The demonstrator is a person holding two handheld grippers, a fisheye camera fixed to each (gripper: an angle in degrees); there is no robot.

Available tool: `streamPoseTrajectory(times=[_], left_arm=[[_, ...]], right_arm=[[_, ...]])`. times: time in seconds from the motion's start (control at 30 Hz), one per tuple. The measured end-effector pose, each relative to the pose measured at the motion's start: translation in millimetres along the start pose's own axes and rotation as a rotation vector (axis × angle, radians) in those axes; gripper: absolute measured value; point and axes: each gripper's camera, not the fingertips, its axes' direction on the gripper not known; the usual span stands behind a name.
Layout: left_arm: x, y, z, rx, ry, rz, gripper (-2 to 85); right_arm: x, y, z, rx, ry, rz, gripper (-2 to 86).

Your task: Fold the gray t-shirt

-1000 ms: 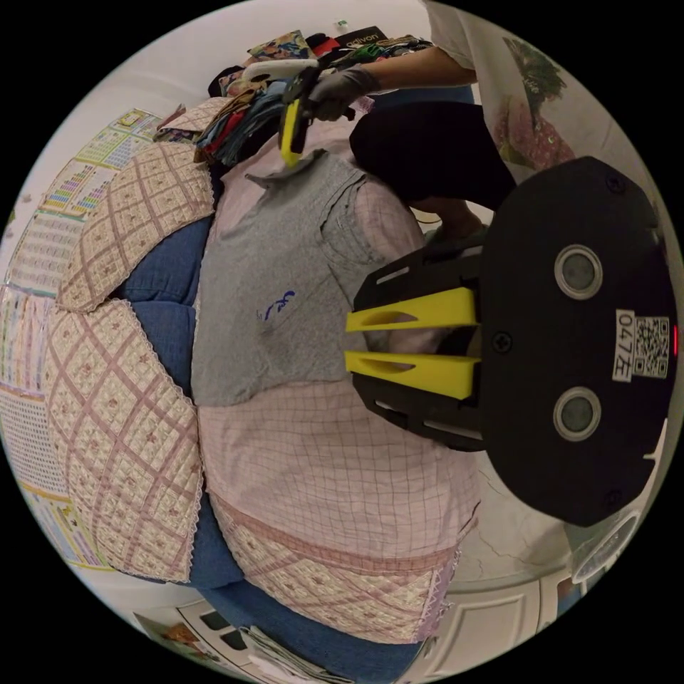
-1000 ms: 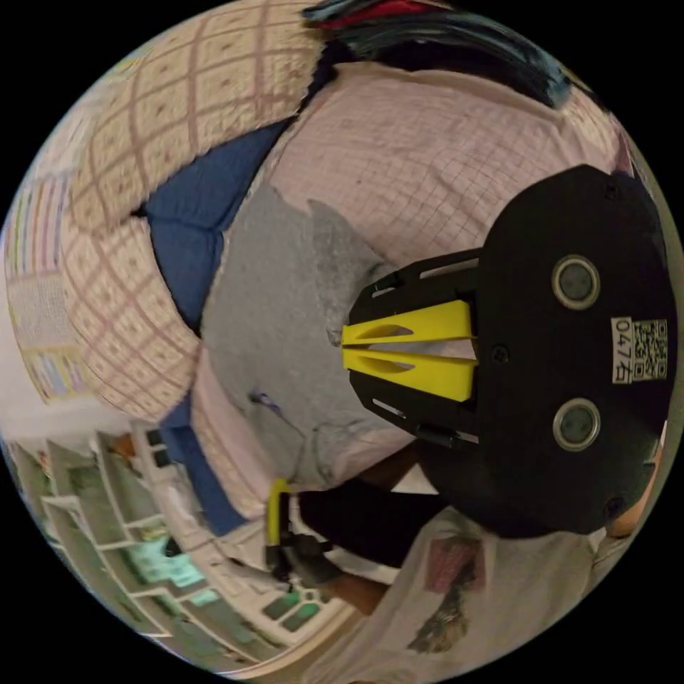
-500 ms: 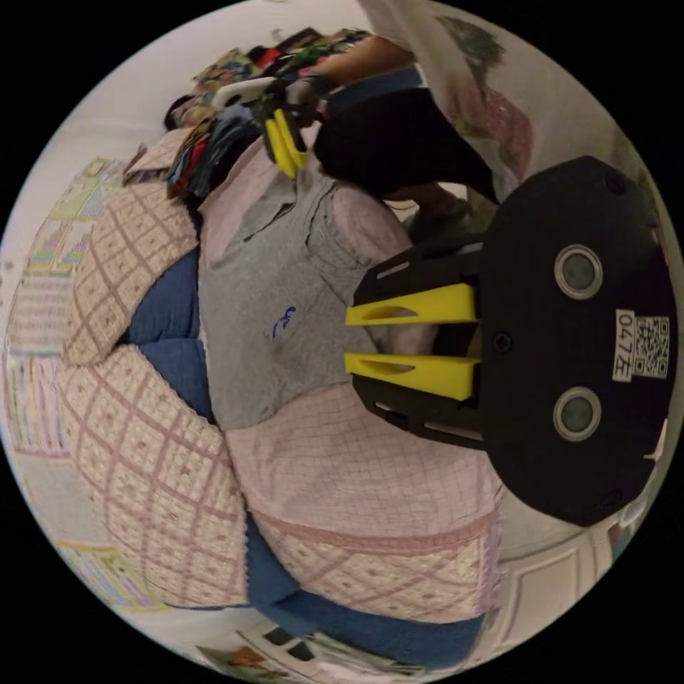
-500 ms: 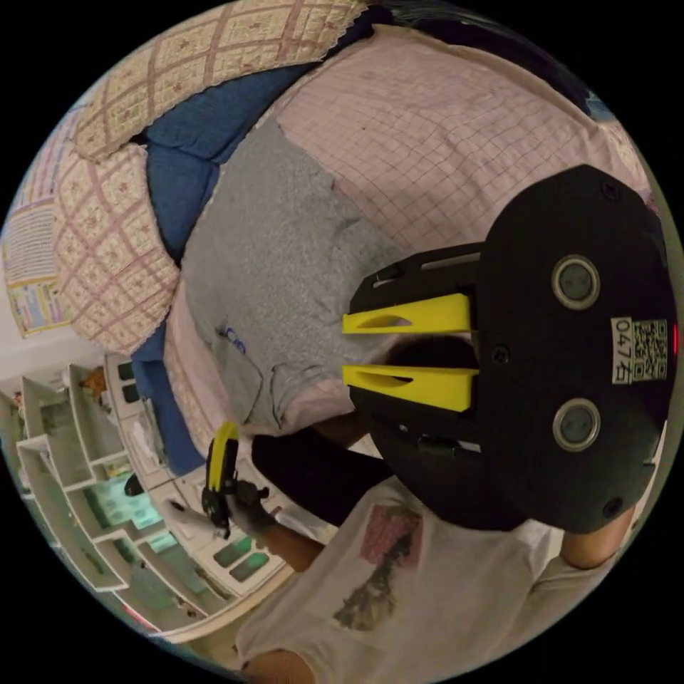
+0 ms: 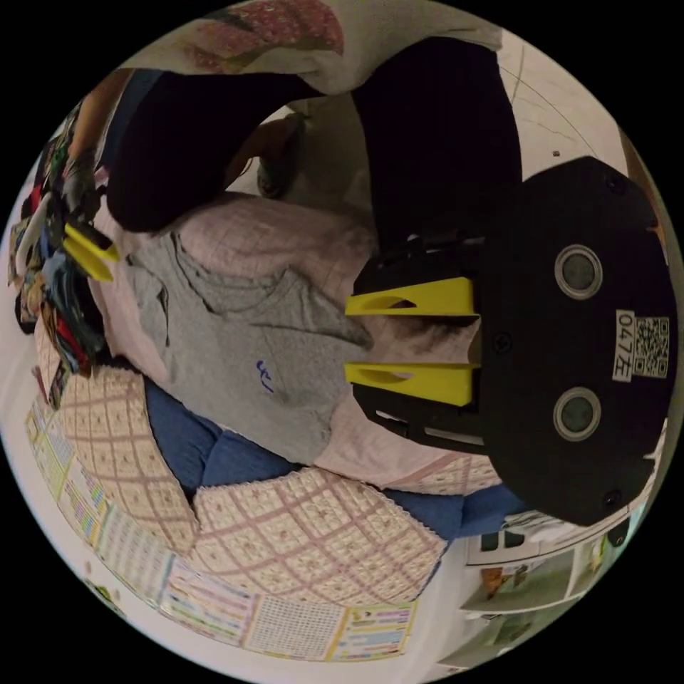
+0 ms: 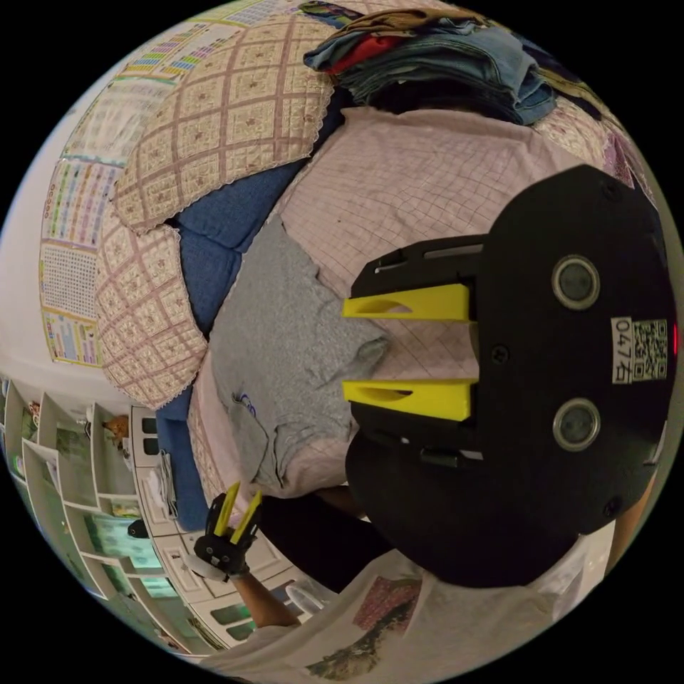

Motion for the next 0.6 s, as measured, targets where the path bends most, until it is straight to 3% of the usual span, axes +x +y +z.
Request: streamPoseTrajectory(times=[0.2, 0.4, 0.5, 0.6], left_arm=[[20, -29, 0, -0.047, -0.08, 0.053, 9.6], [24, -42, -16, -0.022, -0.059, 0.045, 9.7], [23, -43, -23, -0.005, -0.047, 0.033, 9.8], [24, -39, -27, -0.007, -0.05, 0.036, 10.3]], right_arm=[[-7, -50, -22, 0.005, -0.055, -0.033, 6.4], [-104, -179, -7, -0.086, -0.176, -0.341, 6.5], [-157, -228, 21, -0.149, -0.138, -0.541, 5.9], [-182, -264, 48, -0.241, -0.248, -0.649, 5.1]])
